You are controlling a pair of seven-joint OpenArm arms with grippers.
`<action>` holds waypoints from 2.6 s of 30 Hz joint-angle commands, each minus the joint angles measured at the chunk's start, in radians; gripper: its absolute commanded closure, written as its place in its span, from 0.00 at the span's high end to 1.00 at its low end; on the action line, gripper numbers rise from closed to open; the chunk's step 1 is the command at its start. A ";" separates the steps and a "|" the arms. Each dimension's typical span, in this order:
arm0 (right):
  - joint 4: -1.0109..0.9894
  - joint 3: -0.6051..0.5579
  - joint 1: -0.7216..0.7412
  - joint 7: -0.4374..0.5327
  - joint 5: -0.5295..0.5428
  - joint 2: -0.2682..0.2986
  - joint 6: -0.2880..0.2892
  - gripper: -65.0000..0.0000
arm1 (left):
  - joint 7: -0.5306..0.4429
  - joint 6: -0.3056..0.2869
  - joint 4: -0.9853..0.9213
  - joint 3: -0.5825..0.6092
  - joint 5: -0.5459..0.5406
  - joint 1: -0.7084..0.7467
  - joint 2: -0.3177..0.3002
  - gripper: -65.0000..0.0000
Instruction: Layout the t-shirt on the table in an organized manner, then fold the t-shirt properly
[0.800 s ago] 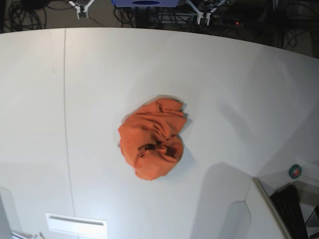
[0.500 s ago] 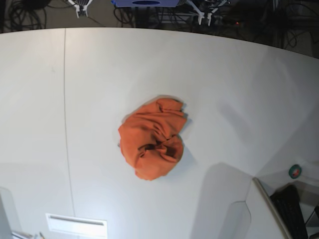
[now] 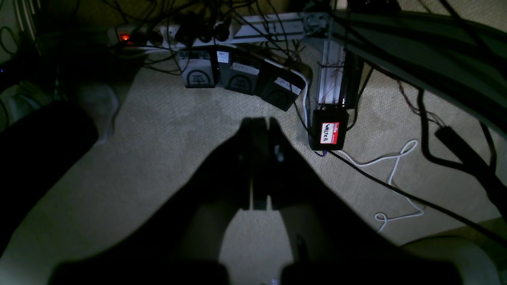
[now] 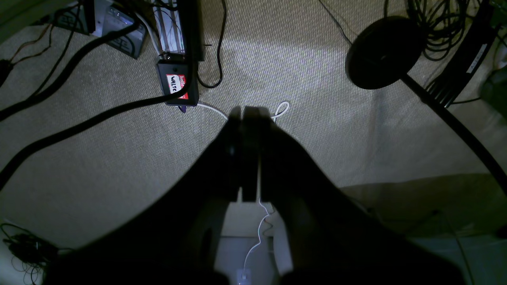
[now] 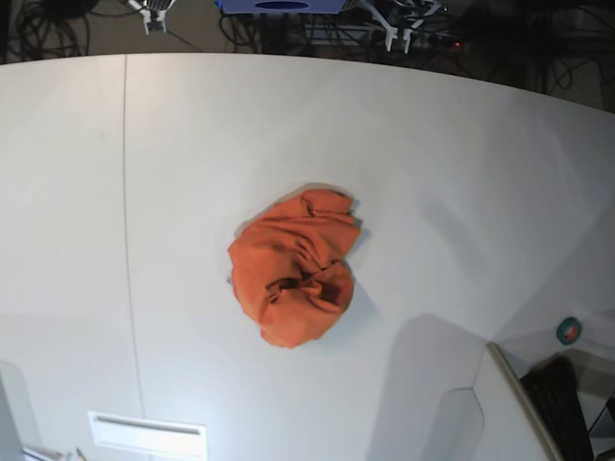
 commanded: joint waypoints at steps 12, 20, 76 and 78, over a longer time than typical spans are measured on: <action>0.332 0.006 -0.280 0.008 0.003 0.047 0.002 0.00 | -0.089 0.003 0.284 -0.002 -0.004 0.257 -0.053 0.00; 0.931 0.107 -0.611 -0.206 0.003 0.007 0.002 0.00 | -0.091 0.003 0.766 -0.009 -0.007 0.562 -0.143 0.00; 1.785 0.130 -0.573 -0.855 0.002 0.000 0.001 0.00 | -0.089 0.003 1.490 -0.009 -0.352 0.777 -0.290 0.00; 1.784 0.130 -0.596 -0.824 0.003 0.000 0.001 0.00 | -0.092 0.003 1.484 -0.010 -0.352 0.792 -0.292 0.00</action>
